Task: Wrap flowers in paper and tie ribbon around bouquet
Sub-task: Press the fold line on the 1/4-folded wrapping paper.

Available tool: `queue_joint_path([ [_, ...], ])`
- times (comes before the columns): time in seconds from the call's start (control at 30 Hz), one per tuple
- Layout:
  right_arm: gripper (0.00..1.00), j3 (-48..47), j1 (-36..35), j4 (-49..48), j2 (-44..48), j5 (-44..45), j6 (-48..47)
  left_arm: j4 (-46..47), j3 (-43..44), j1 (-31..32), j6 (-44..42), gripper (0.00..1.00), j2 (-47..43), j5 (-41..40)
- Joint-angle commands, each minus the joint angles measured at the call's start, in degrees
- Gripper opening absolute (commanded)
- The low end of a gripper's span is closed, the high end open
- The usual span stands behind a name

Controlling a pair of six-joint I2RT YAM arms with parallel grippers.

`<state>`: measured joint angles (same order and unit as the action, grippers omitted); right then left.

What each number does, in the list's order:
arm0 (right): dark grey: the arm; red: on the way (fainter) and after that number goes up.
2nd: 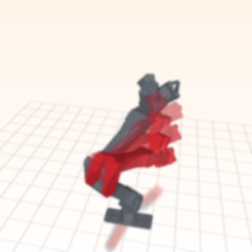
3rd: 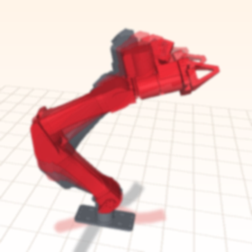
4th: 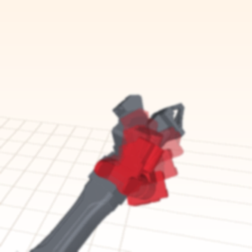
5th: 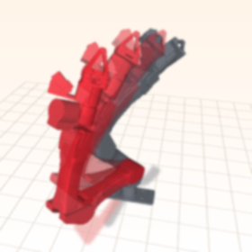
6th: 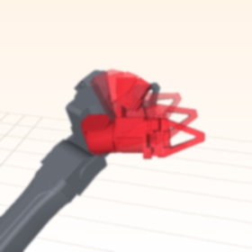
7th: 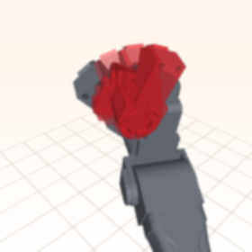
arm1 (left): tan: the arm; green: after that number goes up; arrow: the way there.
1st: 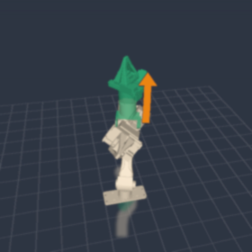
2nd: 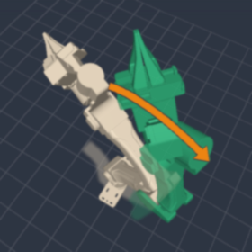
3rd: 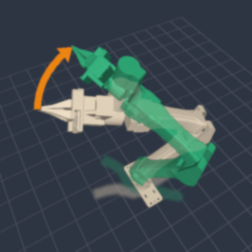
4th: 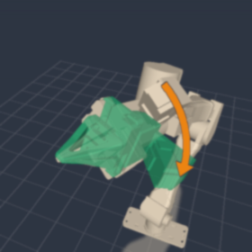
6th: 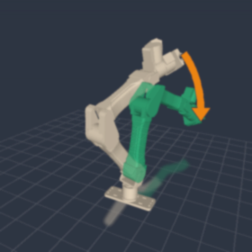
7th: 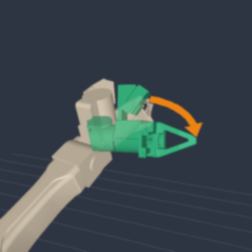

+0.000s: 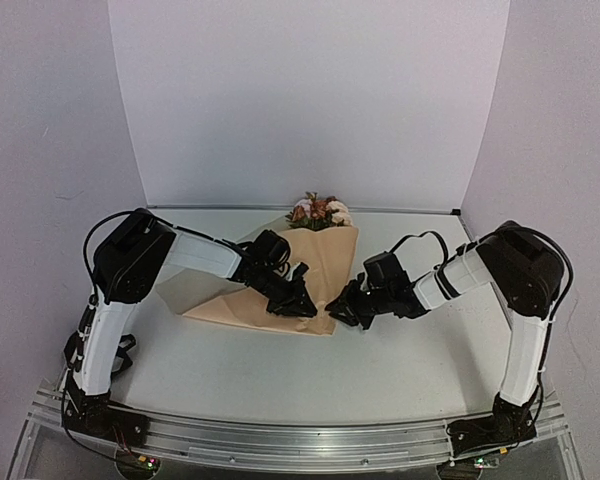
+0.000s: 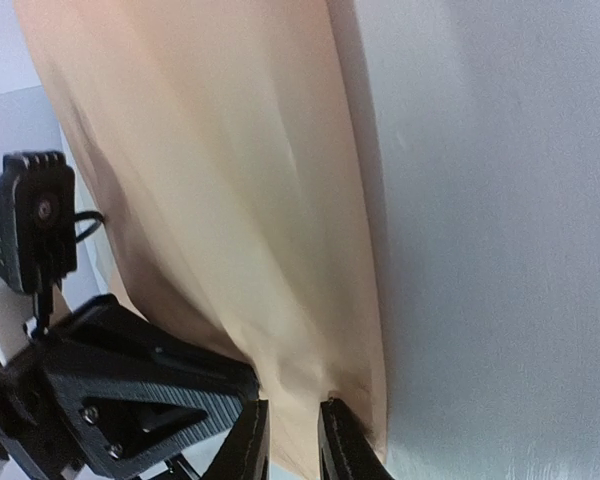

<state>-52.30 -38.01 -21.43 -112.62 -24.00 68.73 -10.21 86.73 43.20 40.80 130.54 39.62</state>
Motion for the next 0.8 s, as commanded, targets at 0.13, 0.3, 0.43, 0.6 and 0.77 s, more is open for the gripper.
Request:
queue_joint_path([
  [0.13, 0.21, -6.5, 6.8, 0.3, -6.5, -1.0, 2.6, -5.5, 0.4, -0.2, -2.3, 0.12, 1.5, -3.5],
  [0.3, 0.21, -13.3, 10.5, 0.6, -11.5, -4.7, 5.2, -5.8, 0.1, -0.3, -2.8, 0.12, 1.2, -3.6],
  [0.43, 0.21, -18.2, 13.4, 2.2, -14.3, -5.3, 7.4, -5.9, 0.1, -0.2, -2.8, 0.11, 1.1, -3.6],
  [0.6, 0.21, -23.8, 17.3, 4.1, -17.7, -5.9, 9.4, -5.7, -0.1, -0.2, -2.9, 0.11, 1.1, -3.4],
  [0.77, 0.21, -33.2, 20.2, 8.6, -22.5, -6.7, 10.2, -5.5, -0.2, -0.3, -2.7, 0.11, 0.9, -3.4],
])
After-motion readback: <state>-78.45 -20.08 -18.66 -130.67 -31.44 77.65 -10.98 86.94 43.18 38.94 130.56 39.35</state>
